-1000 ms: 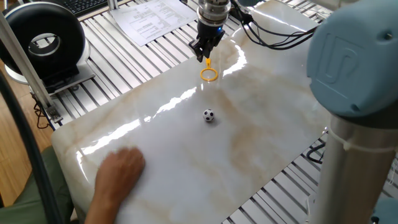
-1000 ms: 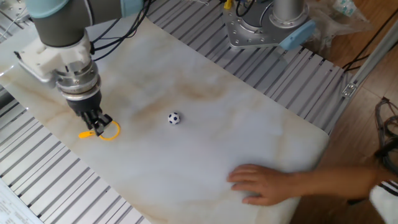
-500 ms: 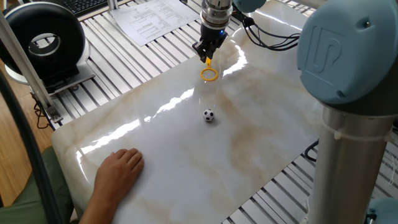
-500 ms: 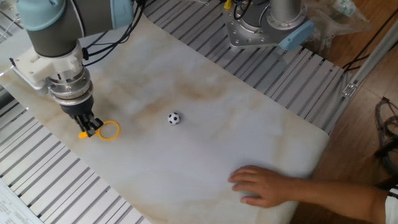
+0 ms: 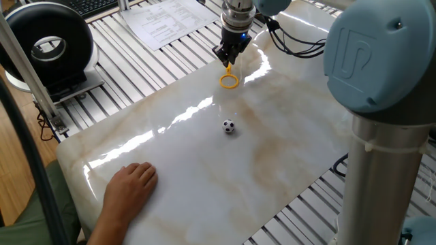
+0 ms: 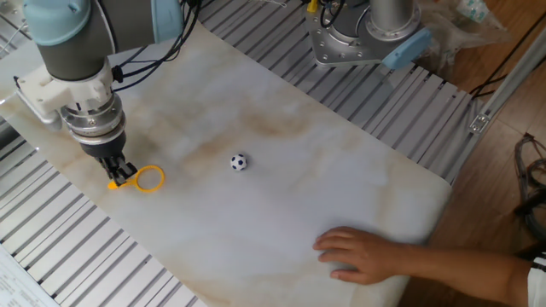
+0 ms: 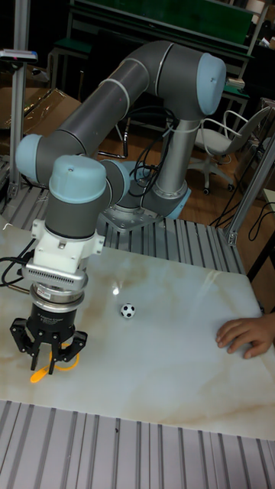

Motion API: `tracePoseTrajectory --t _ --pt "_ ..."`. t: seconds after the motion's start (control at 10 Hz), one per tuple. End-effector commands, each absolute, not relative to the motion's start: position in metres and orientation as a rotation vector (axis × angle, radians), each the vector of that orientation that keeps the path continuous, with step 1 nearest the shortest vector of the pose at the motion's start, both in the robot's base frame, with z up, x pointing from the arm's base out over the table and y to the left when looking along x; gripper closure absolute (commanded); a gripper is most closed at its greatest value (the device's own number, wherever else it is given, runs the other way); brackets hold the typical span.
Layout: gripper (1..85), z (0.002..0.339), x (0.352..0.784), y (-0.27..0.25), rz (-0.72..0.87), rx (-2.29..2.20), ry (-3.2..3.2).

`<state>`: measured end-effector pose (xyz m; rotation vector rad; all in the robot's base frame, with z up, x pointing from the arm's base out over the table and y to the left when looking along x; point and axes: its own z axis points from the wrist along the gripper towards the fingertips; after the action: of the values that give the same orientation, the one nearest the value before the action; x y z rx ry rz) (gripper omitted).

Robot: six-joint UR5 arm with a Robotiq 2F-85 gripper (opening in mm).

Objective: Attach the bubble ring to the ball

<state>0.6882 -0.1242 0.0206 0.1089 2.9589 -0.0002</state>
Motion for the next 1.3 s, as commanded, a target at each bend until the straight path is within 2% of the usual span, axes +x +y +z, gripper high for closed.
tracePoseTrajectory --t 0.0,0.7,1.0,1.2 --pt "45.3 0.025 0.704 -0.116 0.058 0.082 2.900" --pt "45.7 0.022 0.700 -0.121 0.037 0.097 2.916" --pt "45.7 0.007 0.702 -0.131 0.029 0.106 2.924" --pt "45.7 0.009 0.696 -0.135 0.011 0.111 2.937"
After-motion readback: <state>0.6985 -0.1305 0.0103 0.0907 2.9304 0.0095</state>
